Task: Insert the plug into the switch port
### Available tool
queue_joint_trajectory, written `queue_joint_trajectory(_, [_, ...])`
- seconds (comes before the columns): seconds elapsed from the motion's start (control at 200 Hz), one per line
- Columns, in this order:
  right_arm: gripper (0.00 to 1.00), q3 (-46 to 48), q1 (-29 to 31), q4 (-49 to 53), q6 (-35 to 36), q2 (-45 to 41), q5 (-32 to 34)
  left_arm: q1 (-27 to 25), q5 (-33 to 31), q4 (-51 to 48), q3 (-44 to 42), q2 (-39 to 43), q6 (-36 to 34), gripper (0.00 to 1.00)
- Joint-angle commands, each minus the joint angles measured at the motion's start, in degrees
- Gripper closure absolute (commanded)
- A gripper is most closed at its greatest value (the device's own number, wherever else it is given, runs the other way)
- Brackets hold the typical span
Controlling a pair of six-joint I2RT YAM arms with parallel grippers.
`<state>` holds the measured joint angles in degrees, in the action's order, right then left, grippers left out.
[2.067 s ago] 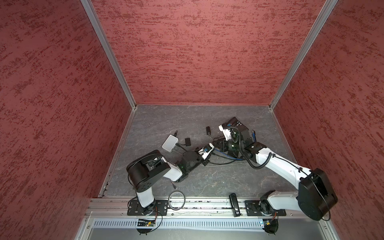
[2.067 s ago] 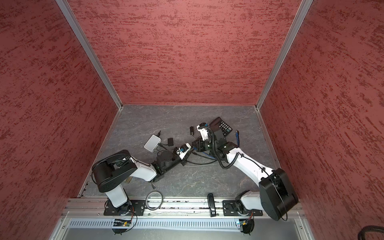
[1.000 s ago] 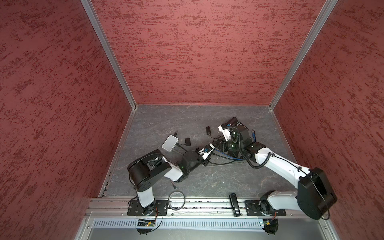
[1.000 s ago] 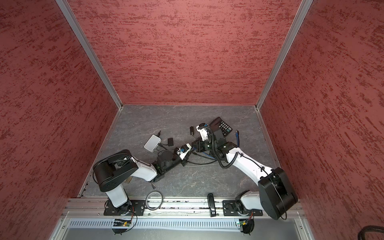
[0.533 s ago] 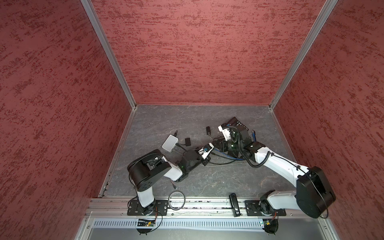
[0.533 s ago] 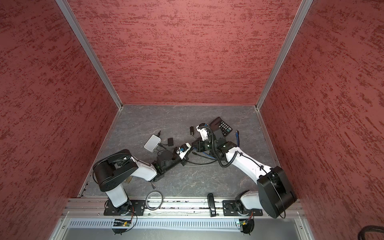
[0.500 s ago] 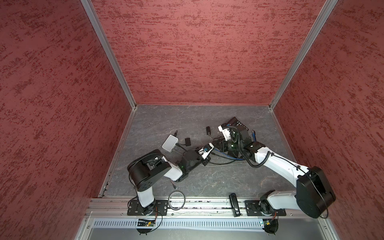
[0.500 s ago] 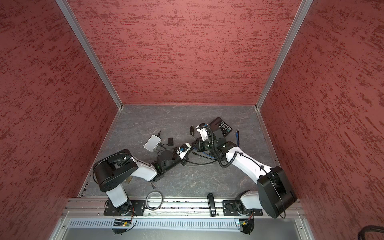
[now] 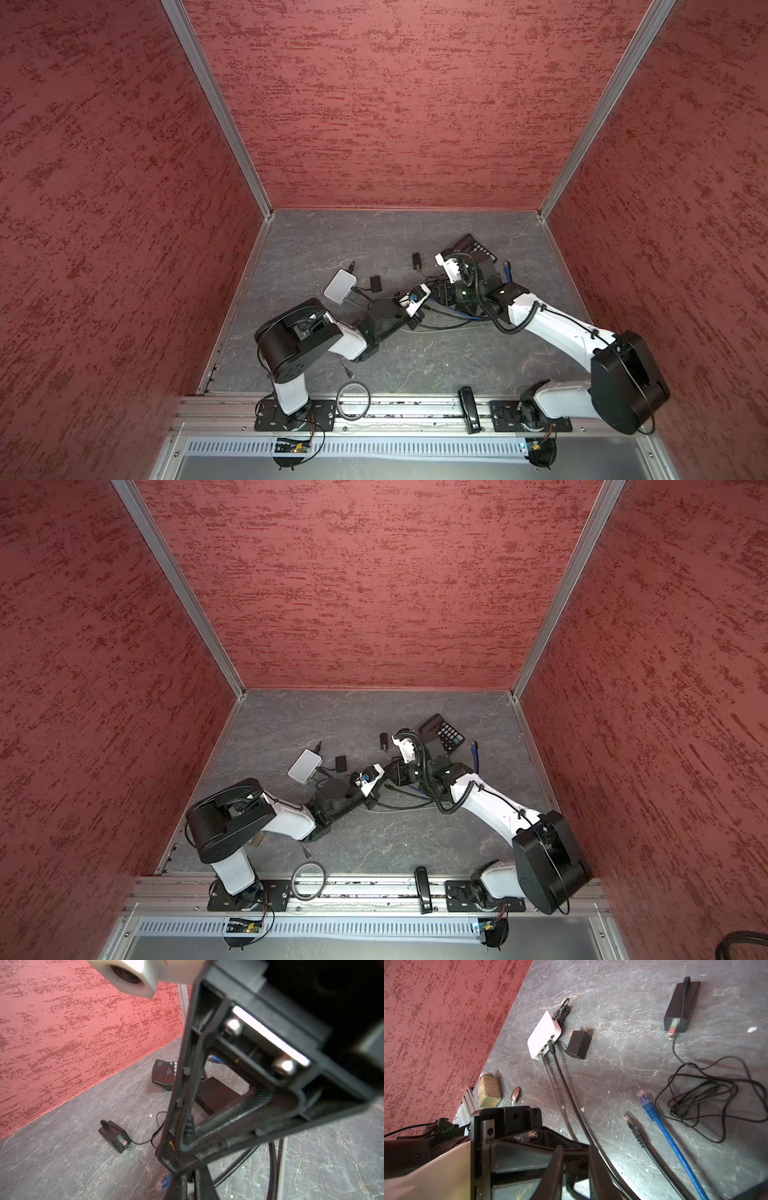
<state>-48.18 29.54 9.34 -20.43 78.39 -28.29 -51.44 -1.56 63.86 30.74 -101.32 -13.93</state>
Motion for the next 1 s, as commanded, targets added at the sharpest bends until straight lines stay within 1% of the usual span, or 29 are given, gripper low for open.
queue_joint_trajectory(0.0, [0.81,-0.83,0.34,0.08,0.34,0.05,-0.15,-0.06,0.21,-0.59,1.21,-1.16,0.15,0.94])
queue_joint_trajectory(0.06, [0.83,-0.79,0.33,-0.14,0.14,-0.05,0.11,-0.06,0.16,-0.64,1.16,-1.25,0.39,0.94])
queue_joint_trajectory(0.19, [0.84,-1.01,0.34,-0.2,0.21,-0.16,0.26,-0.06,-0.19,-0.65,0.55,-1.16,0.73,0.94])
queue_joint_trajectory(0.311, [0.79,-1.04,0.34,-0.13,0.21,0.02,-0.47,0.07,-0.48,-0.38,0.2,-1.1,0.84,0.94])
queue_joint_trajectory(0.476, [0.79,-1.03,0.34,-0.05,0.12,0.46,-1.44,0.37,-0.44,0.16,0.11,-1.4,1.19,0.94])
queue_joint_trajectory(0.576, [0.85,-0.98,0.34,-0.04,0.12,0.47,-1.2,0.5,-0.37,0.65,0.15,-1.75,1.35,0.94])
queue_joint_trajectory(0.621, [0.89,-0.94,0.34,-0.18,0.12,0.29,-0.96,0.51,-0.37,0.72,0.07,-1.84,1.41,0.94])
queue_joint_trajectory(0.827, [0.97,-1.44,0.29,-0.3,0.17,0.49,0.36,0.55,-0.48,1.09,-0.58,-1.62,2.19,0.93])
queue_joint_trajectory(0.862, [0.97,-1.52,0.34,-0.36,0.04,0.54,0.79,0.57,-0.38,0.89,-0.63,-1.45,2.3,0.91])
queue_joint_trajectory(0.882, [0.97,-1.65,0.34,-0.41,-0.03,0.66,1.13,0.57,-0.37,0.67,-0.66,-1.36,2.29,0.87])
queue_joint_trajectory(0.922, [0.97,-1.98,0.33,-0.28,-0.06,0.81,1.96,0.57,-0.57,-0.27,-0.6,-1.01,2.46,0.74])
queue_joint_trajectory(0.962, [0.97,-2.55,0.26,-0.04,-0.1,1.04,3.13,0.6,-1.65,-1.76,-0.44,-0.54,3.52,0.59])
queue_joint_trajectory(0.982, [0.97,-2.73,0.26,0.03,-0.14,1.11,3.68,0.74,-1.99,-2.96,-0.23,-0.21,4.2,0.54])
queue_joint_trajectory(0.997, [0.97,-2.91,0.18,-0.01,-0.15,1.2,4.08,0.94,-1.82,-4.12,0.02,0.13,4.63,0.52])
